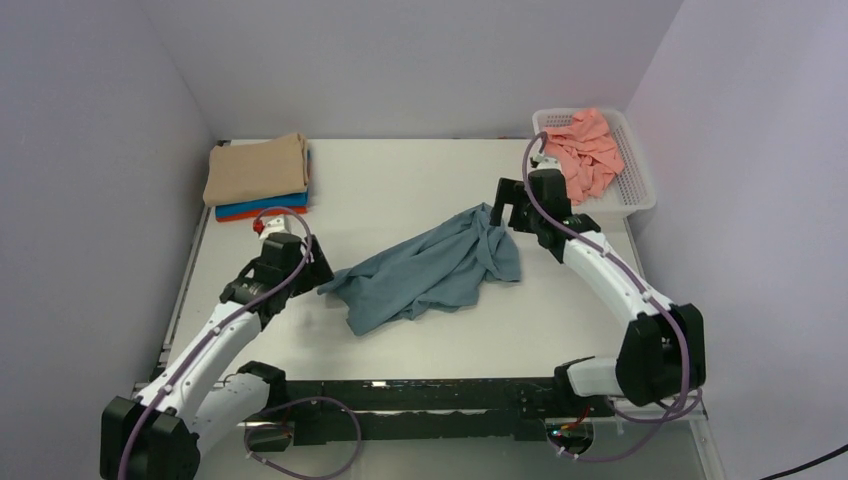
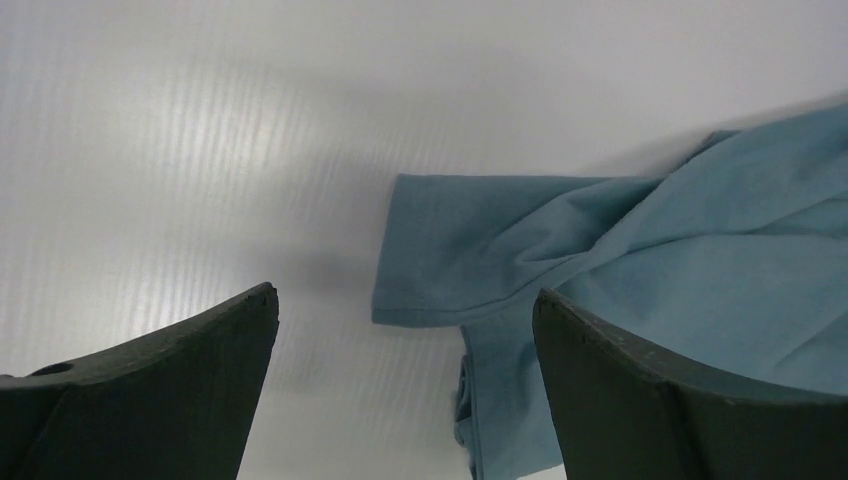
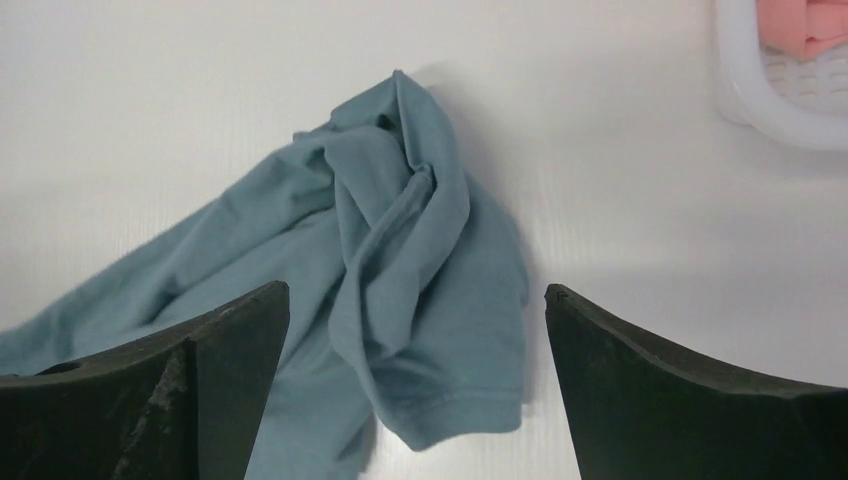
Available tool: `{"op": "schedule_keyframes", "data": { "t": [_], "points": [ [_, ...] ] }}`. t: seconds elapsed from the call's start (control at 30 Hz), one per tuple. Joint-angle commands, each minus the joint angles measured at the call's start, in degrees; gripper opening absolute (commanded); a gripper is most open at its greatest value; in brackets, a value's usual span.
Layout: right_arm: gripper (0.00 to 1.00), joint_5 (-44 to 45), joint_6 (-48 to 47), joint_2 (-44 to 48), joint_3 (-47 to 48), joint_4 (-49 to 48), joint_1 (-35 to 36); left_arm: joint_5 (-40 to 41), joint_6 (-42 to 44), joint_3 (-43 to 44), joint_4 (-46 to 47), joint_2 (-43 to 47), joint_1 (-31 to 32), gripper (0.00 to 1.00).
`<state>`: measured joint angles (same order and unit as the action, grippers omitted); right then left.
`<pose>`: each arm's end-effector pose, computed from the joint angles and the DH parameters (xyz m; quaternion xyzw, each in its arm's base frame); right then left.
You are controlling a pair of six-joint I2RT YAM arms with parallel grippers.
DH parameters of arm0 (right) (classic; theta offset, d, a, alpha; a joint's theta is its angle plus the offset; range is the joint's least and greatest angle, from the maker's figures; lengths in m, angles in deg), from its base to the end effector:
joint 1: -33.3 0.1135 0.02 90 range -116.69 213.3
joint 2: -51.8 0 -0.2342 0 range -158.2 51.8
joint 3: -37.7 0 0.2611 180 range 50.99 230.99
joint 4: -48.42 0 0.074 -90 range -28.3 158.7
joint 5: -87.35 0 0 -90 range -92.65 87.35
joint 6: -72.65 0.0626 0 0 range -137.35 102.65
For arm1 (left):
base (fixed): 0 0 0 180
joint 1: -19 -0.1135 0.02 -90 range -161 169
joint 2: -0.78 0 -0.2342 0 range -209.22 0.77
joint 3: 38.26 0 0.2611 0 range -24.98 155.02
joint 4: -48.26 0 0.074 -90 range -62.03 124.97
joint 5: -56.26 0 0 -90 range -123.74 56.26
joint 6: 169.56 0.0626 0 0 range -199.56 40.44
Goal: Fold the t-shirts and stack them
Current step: Move the tshirt to the center of the board, then flatten out the tshirt
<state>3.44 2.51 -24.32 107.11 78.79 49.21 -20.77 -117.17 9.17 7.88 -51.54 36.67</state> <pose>0.3209 0.0846 0.2282 0.0545 0.8926 0.0914 0.4380 0.2253 -0.0570 0.1807 -0.2014 0.8975 -0.0829 0.3834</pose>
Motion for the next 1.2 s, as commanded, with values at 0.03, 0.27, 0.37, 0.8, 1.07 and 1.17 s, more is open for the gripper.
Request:
{"op": "schedule_keyframes", "data": {
  "t": [0.03, 0.27, 0.37, 0.8, 1.07, 1.17],
  "points": [
    [1.00, -8.84, -7.76, 5.65, -6.39, -4.84, 0.53, -9.33, 0.29, -0.58, 10.86, -6.98, -0.01, 0.99],
    [0.99, -9.80, -0.25, 4.10, -10.99, -11.54, 0.47, -16.98, -0.48, -0.77, 22.98, -19.80, -0.01, 0.98],
    [0.98, -8.52, 2.50, 2.60, -11.03, -13.41, 0.58, -21.31, -1.07, -0.31, 27.38, -24.01, -0.01, 0.86],
    [0.76, -8.68, 1.48, -3.76, -7.69, -11.13, 3.18, -19.87, 0.17, 0.48, 24.08, -22.03, -0.01, 0.00],
    [0.60, -6.51, 3.31, -3.25, -13.49, -9.56, 7.27, -16.53, 0.91, 0.56, 20.07, -16.68, 0.08, 0.00],
    [0.45, -5.45, 3.27, -4.40, -13.88, -8.97, 7.81, -15.06, 1.10, 0.97, 19.19, -16.02, 0.08, 0.00]
  ]
}}
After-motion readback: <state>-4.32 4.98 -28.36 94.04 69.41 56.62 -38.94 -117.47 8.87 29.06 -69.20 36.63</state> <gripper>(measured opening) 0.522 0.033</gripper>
